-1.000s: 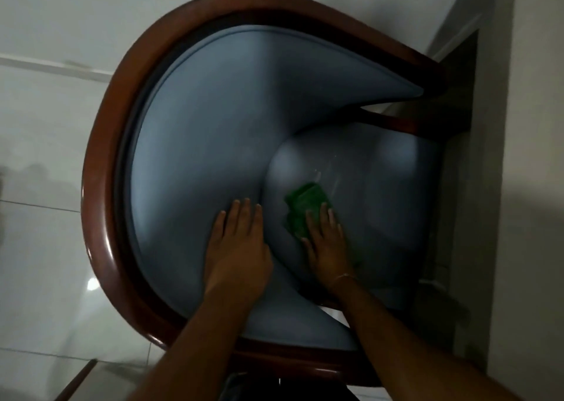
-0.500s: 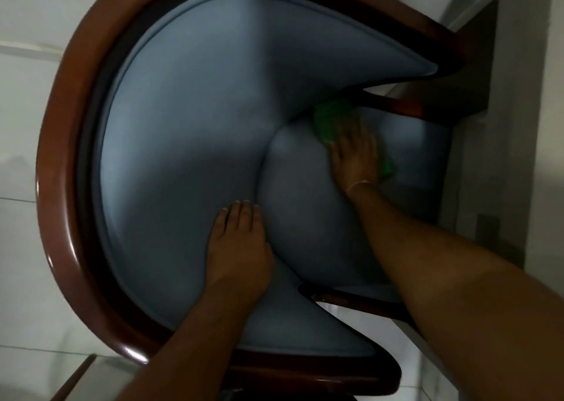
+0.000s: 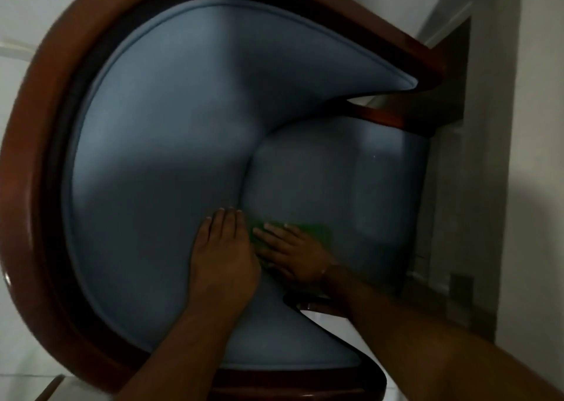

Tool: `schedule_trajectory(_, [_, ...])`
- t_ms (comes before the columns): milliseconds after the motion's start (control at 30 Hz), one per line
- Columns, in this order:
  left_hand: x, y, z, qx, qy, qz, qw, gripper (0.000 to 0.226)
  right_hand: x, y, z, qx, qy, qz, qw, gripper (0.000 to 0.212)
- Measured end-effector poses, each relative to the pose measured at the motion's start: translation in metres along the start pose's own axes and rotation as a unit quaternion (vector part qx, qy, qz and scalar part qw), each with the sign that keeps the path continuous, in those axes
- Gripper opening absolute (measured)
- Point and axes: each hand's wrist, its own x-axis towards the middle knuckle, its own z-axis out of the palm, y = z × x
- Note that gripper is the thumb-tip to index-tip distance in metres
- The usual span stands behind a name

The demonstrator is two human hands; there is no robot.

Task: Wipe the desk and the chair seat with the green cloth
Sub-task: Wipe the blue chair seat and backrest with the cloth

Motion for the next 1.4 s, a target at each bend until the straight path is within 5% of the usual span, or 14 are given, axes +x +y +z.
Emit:
schedule_trajectory(100, [-0.001,0.001,0.0,-0.008,0.01,0.003,1.0,0.069,0.018,0.032,-0.009,0.004,0.022,0.046,0.999,0.053])
schedule_trajectory(233, [-0.003,-0.001,-0.001,-0.016,0.012,0.012,1.0,0.076,0.038,0.09,-0.031,0.019,0.071,0.289,0.954,0.057])
schedule_trajectory(400, [-0.002,0.003,0.0,-0.007,0.006,0.001,1.0,0.067,0.009,0.158,-0.052,0.019,0.131,0.58,0.804,0.057])
schedule_trajectory(467, [-0.002,0.003,0.0,-0.003,0.003,0.006,1.0,0.069,-0.019,0.169,-0.053,0.048,0.145,0.68,0.717,0.057])
schedule_trajectory(567, [0.0,0.003,0.001,-0.006,-0.005,0.004,1.0,0.071,-0.052,0.159,-0.048,0.108,0.157,0.767,0.613,0.056])
schedule_trajectory(667, [0.003,0.004,0.002,-0.02,-0.004,0.001,1.0,0.071,-0.053,0.119,-0.04,0.067,0.153,0.742,0.65,0.056])
schedule_trajectory(767, [0.002,0.005,0.002,-0.026,-0.005,-0.001,1.0,0.08,-0.032,0.075,-0.028,0.042,0.122,0.645,0.754,0.058])
schedule_trajectory(900, [0.005,0.006,0.0,-0.028,0.002,-0.011,1.0,0.077,0.02,0.035,-0.018,0.031,0.059,0.38,0.922,0.059])
schedule_trajectory(1000, [0.007,0.006,-0.003,-0.039,0.0,-0.025,0.999,0.073,0.027,0.001,-0.004,0.04,0.025,0.136,0.99,0.056])
schedule_trajectory(1100, [0.008,0.008,-0.006,-0.043,-0.004,-0.026,0.999,0.077,-0.013,-0.017,0.011,0.032,-0.002,0.036,0.999,0.057])
schedule_trajectory(1200, [0.008,0.008,-0.005,-0.044,0.004,-0.028,0.999,0.074,-0.065,0.001,0.013,0.009,-0.008,0.055,0.998,0.06])
schedule_trajectory(1267, [0.008,0.008,-0.006,-0.045,0.006,-0.028,0.999,0.073,-0.091,0.014,0.009,0.017,0.013,0.179,0.984,0.061])
schedule_trajectory(1400, [0.009,0.009,-0.004,-0.052,0.008,-0.025,0.998,0.072,-0.081,0.035,-0.004,0.032,0.063,0.439,0.896,0.063])
